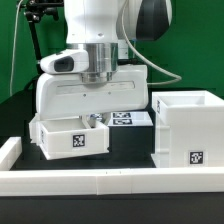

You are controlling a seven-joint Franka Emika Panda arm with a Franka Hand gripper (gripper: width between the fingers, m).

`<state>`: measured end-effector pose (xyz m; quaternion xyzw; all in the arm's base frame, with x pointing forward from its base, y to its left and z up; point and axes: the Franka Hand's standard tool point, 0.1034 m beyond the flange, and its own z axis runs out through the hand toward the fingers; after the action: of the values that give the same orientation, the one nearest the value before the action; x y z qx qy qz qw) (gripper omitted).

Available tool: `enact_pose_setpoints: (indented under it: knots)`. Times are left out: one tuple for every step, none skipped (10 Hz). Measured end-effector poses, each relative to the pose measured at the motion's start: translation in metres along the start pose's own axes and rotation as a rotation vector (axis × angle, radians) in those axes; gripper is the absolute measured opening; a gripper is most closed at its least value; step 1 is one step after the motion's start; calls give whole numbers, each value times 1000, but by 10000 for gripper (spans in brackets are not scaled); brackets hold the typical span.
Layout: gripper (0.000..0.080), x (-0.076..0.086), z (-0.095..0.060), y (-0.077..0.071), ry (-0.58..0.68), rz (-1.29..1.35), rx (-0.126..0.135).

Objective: Assemble drawer

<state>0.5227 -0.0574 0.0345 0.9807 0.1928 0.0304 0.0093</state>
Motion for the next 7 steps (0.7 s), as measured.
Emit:
enact_pose_setpoints:
  knots:
    - [42,-1,0,1,-2,-84,-2]
    - [42,-1,1,1,-3,-140,-2]
    - [42,-1,1,1,-4,-173,-2]
    - [42,1,1,1,-9,-297,-10]
    - [42,4,1,1,-12,-387,-17]
    - [42,5,1,1,-17,-471,-21]
    - [42,3,1,3,-18,-498,-21]
